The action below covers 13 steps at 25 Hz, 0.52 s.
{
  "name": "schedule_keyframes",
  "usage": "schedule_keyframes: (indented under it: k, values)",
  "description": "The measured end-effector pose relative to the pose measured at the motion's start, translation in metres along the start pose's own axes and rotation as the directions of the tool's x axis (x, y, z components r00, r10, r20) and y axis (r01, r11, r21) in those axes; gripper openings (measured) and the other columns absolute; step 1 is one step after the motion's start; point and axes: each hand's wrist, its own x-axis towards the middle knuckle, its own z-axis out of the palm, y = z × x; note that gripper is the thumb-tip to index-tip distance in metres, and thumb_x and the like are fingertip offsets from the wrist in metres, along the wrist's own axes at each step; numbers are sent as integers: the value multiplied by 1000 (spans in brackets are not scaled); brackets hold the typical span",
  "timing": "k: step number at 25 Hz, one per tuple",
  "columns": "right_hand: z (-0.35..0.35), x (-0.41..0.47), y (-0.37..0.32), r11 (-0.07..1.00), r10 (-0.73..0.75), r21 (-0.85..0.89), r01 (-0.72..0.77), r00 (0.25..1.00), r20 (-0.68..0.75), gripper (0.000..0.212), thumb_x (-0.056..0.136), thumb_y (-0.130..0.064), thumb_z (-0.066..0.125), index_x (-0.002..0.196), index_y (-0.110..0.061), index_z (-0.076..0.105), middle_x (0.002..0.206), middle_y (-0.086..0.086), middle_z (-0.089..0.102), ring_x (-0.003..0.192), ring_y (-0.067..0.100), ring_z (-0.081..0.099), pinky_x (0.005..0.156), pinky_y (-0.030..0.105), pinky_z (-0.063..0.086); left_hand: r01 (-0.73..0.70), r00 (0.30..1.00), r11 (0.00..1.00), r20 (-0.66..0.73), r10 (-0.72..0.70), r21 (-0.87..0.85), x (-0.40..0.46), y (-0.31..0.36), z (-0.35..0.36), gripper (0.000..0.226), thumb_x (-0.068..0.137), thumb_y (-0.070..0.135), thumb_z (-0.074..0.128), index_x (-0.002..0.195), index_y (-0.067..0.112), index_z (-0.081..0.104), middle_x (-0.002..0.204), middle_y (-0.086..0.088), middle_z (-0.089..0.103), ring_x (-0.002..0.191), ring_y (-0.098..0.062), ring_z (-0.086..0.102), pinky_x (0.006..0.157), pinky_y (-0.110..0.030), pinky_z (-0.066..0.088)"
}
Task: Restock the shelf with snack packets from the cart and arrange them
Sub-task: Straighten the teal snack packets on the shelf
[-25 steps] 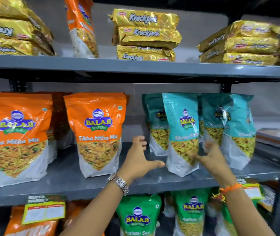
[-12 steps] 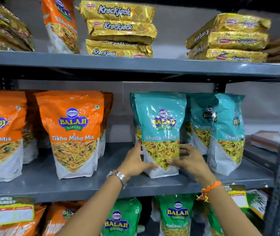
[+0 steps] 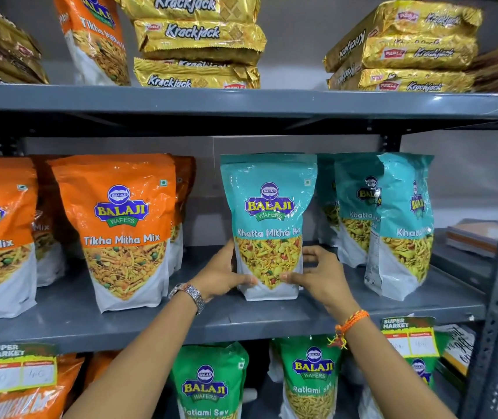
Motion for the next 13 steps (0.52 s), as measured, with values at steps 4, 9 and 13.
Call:
schedule_keyframes:
  k: [4, 9, 13]
  values:
    - [-24, -17, -13, 999, -1, -36, -1, 998, -70, 81, 57, -26, 96, 128, -12, 58, 118, 1, 67, 103, 20, 68, 87, 34, 57, 33, 987, 998, -157, -25, 52, -13, 9, 9, 97, 55, 19, 94, 135, 34, 40, 130, 12, 59, 124, -13, 57, 107, -42, 48]
    - [-124, -60, 4, 985, -149, -154, 74, 810, -567, 58, 61, -18, 94, 111, -14, 67, 105, 7, 69, 98, 25, 69, 83, 35, 58, -170, 668, 976, -712, 214, 134, -43, 58, 58, 74, 64, 15, 90, 126, 19, 49, 123, 4, 56, 113, -11, 57, 103, -28, 47]
    - [-179, -46, 35, 878, -116, -442, -186, 813, -571, 113, 44, -34, 99, 139, -9, 43, 135, 17, 50, 127, 37, 49, 104, 53, 46, -381, 748, 917, -543, 380, 118, -16, 110, 119, 54, 71, 17, 85, 118, 18, 57, 116, 5, 65, 107, -8, 63, 98, -24, 52]
